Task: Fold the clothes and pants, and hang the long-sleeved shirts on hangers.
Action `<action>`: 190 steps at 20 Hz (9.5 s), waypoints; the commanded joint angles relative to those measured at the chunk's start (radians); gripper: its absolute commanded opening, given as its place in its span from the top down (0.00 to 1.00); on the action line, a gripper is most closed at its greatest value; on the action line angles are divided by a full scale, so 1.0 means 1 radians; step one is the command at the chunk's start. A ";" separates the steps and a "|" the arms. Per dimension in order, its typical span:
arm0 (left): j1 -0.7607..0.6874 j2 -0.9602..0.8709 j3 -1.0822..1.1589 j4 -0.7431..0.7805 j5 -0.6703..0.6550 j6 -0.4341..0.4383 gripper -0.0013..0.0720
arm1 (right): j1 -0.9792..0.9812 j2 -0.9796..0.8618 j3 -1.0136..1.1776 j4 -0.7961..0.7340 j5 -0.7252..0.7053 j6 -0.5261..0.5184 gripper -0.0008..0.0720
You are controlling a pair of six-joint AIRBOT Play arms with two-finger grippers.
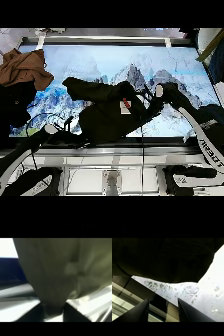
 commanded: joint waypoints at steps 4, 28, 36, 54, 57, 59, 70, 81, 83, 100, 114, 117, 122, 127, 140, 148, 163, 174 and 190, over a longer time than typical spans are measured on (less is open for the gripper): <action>-0.003 -0.003 0.002 -0.084 0.027 0.024 0.97 | 0.002 0.052 0.000 0.025 -0.096 -0.003 0.45; -0.003 -0.003 0.002 -0.084 0.009 0.023 0.97 | 0.004 -0.077 0.000 0.004 -0.276 -0.182 0.19; -0.002 -0.003 0.002 -0.084 0.006 0.023 0.97 | 0.014 -0.081 -0.014 -0.012 -0.321 -0.240 0.19; 0.116 0.100 0.002 -0.079 -0.011 0.024 0.97 | 0.089 -0.065 0.090 -0.167 -0.470 -0.178 0.79; 0.191 0.147 0.002 -0.079 -0.048 0.026 0.97 | 0.089 -0.079 0.086 -0.157 -0.471 -0.152 0.27; 0.195 0.148 0.002 -0.060 -0.074 0.050 0.97 | 0.089 -0.094 0.085 -0.153 -0.467 -0.153 0.27; 0.190 0.144 0.002 0.000 -0.077 0.049 0.97 | 0.114 -0.113 0.042 -0.020 -0.398 -0.266 0.27; 0.190 0.144 0.002 -0.001 -0.077 0.049 0.97 | 0.101 -0.154 0.029 -0.083 -0.741 -0.219 0.95; 0.190 0.145 0.002 -0.002 -0.078 0.049 0.97 | 0.090 -0.154 0.030 -0.082 -0.798 -0.183 0.95; 0.536 0.512 1.052 0.421 -0.266 0.050 0.97 | 0.085 0.617 0.444 0.539 -0.282 0.065 0.96; 0.338 0.013 1.185 0.444 -0.518 0.129 0.97 | 0.082 0.151 0.531 0.496 0.007 0.311 0.95; 0.300 -0.133 1.170 0.496 -0.449 0.128 0.97 | 0.061 -0.010 0.531 0.435 -0.080 0.311 0.95; 0.294 -0.249 1.170 0.497 -0.435 0.128 0.97 | -0.019 -0.159 0.531 0.435 -0.354 0.383 0.95; 0.294 -0.250 1.170 0.496 -0.441 0.128 0.97 | -0.154 -0.148 0.562 0.420 -0.344 0.427 0.42; 0.294 -0.180 1.168 0.497 -0.568 0.128 0.97 | -0.168 -0.074 0.067 0.411 -0.161 0.154 0.36; 0.294 -0.180 1.168 0.497 -0.568 0.129 0.97 | -0.095 -0.068 -0.224 0.731 -0.559 0.028 0.29; 0.294 -0.180 1.168 0.497 -0.568 0.144 0.97 | -0.074 -0.124 -0.208 0.822 -0.588 -0.031 0.58; 0.431 0.177 1.169 0.497 -0.541 0.143 0.97 | -0.074 0.326 0.335 0.653 -0.030 0.152 0.95; 0.308 0.097 1.291 0.533 -0.409 0.076 0.97 | -0.074 0.251 0.654 0.552 0.156 0.464 0.96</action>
